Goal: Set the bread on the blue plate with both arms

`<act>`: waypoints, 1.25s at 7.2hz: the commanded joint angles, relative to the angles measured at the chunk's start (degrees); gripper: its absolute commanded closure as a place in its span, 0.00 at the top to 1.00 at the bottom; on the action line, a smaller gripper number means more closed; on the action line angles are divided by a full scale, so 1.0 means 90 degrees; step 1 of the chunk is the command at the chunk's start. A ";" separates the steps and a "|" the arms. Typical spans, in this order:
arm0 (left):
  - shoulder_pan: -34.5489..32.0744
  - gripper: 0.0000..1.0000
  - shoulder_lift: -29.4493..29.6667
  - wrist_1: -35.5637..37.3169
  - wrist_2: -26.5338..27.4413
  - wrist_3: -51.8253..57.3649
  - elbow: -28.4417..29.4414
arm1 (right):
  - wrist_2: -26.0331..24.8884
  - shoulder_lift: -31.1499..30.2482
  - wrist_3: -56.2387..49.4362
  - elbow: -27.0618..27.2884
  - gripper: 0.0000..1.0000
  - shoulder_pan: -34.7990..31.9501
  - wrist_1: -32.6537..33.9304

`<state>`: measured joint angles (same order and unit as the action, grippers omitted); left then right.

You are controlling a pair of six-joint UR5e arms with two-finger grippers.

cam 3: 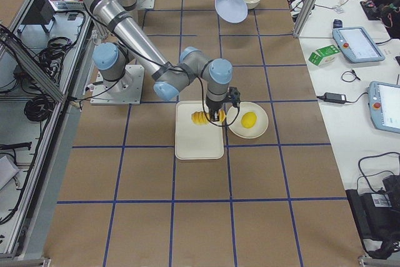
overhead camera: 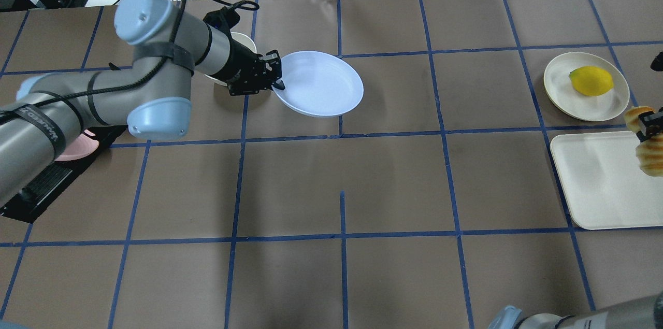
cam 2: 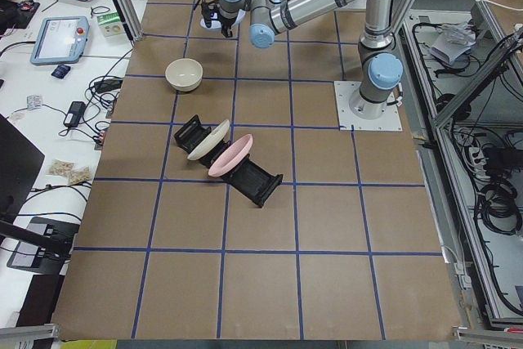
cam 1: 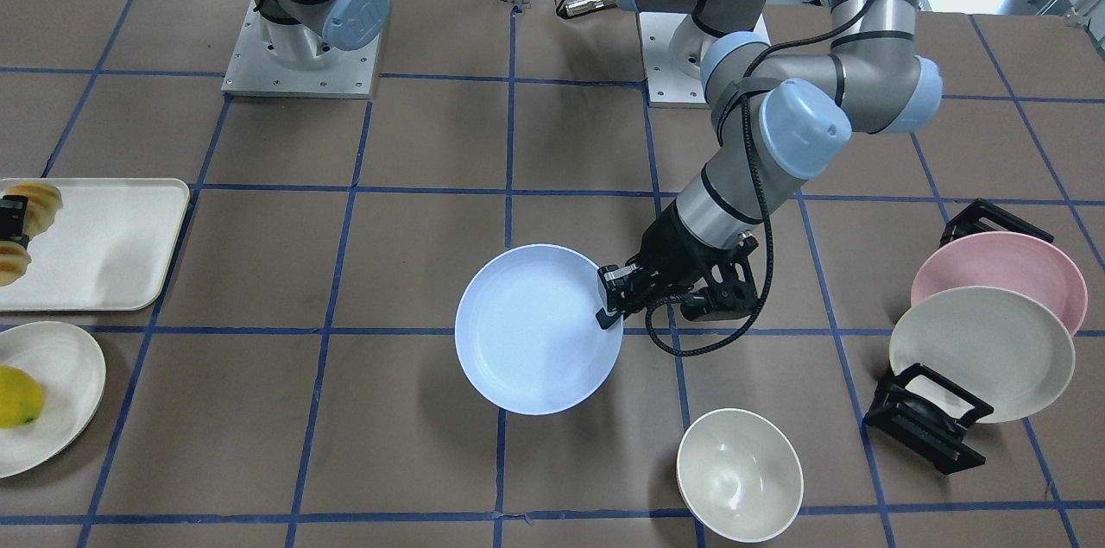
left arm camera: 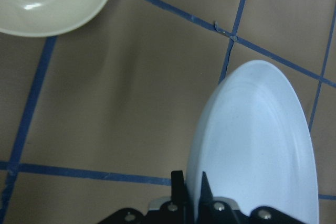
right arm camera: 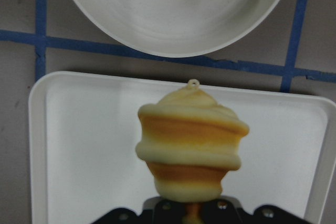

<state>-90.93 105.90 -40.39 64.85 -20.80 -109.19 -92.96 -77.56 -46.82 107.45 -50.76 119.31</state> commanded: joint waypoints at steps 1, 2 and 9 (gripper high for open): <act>-0.0053 0.00 0.0206 0.0679 -0.0018 -0.0023 -0.0553 | 0.0114 -0.0318 0.0802 -0.0044 0.00 -0.0664 -0.0366; -0.0111 0.00 0.0342 0.0679 -0.0221 -0.0013 -0.0554 | 0.0095 -0.0241 0.1523 -0.0113 0.00 -0.1229 -0.0375; -0.0219 0.51 0.1085 0.1051 -0.0565 -0.0042 -0.0554 | 0.0885 0.0062 0.3964 -0.0560 0.00 -0.3680 -0.0356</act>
<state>-92.81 115.00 -31.10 59.77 -21.16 -114.17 -86.13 -77.74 -17.49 104.42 -78.68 116.09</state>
